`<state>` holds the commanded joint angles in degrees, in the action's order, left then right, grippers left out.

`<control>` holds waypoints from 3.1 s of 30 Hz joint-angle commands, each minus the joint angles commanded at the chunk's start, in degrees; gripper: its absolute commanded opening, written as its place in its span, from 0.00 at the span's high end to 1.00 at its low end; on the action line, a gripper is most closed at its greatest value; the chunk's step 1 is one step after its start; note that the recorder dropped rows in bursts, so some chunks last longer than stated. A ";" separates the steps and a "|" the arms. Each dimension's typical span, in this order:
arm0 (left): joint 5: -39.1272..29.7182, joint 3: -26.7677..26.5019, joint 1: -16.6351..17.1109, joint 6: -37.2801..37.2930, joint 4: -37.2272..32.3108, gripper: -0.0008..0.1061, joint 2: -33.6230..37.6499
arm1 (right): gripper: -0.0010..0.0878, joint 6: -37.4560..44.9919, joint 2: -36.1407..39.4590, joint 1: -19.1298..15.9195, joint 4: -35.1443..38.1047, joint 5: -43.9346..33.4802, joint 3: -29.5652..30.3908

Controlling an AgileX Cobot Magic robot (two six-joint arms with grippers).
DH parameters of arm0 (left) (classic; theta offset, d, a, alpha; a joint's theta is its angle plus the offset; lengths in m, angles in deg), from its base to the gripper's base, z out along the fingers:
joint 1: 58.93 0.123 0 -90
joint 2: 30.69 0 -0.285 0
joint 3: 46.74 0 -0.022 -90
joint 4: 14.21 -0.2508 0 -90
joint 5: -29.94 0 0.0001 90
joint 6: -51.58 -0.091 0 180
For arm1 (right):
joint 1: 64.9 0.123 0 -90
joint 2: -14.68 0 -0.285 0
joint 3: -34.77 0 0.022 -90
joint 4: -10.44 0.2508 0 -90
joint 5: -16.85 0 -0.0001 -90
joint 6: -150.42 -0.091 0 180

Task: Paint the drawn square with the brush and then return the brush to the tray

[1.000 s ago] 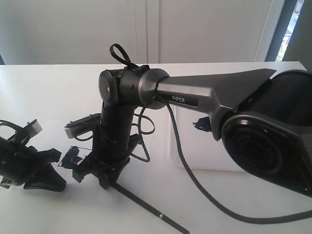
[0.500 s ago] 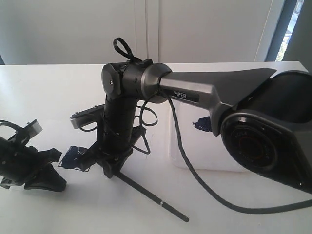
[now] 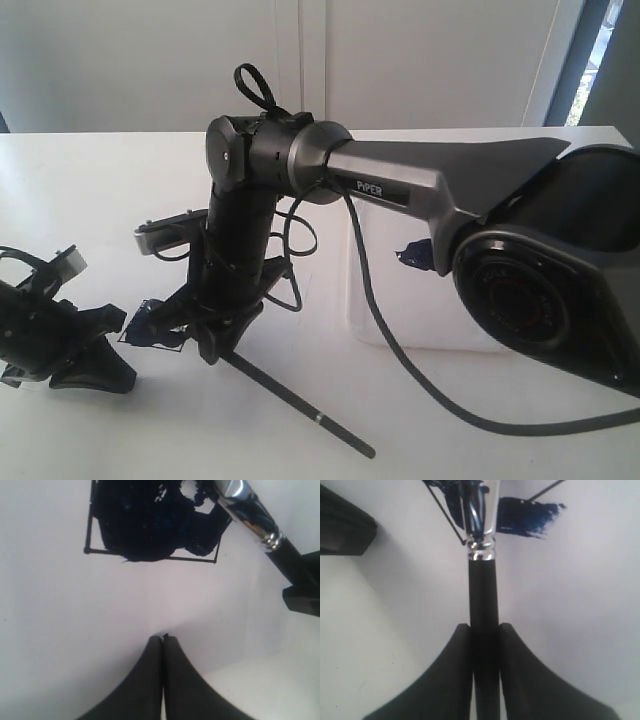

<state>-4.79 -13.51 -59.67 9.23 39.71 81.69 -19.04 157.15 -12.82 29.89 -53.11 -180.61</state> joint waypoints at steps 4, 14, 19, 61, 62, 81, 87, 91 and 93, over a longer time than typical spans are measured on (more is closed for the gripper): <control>0.12 0.00 0.00 0.00 0.00 0.99 0.00 | 0.99 0.00 0.00 0.09 0.00 0.00 0.00; 0.24 0.00 0.00 0.00 0.00 0.99 0.00 | 0.99 -0.62 0.00 0.09 -2.44 0.00 0.82; 0.24 0.00 0.00 0.00 0.00 0.99 0.00 | 0.99 -0.76 -0.47 0.11 -2.44 0.00 4.83; 0.15 0.00 0.00 0.00 0.00 0.99 0.00 | 0.99 -3.17 -4.19 0.90 -9.14 0.00 8.65; 0.15 0.00 0.00 0.00 0.00 0.99 0.00 | 0.99 -3.14 -4.19 0.90 -9.14 0.00 8.65; 0.25 0.00 0.00 0.00 0.00 0.99 0.00 | 0.99 -5.66 -4.19 0.90 -10.11 1.17 7.09; 0.25 0.00 0.00 0.00 0.00 0.99 0.00 | 0.99 -5.79 -4.19 0.90 -9.87 1.29 4.09; 0.25 0.00 0.00 0.00 0.00 0.99 0.00 | 0.99 -5.79 -4.19 0.90 -9.87 0.09 3.29; 0.25 0.00 0.00 0.00 0.00 0.99 0.00 | 0.99 -5.79 -4.19 0.90 -9.09 0.00 3.29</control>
<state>-4.54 -13.51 -59.67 9.23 39.71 81.69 -24.82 152.96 -11.92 20.79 -53.11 -177.32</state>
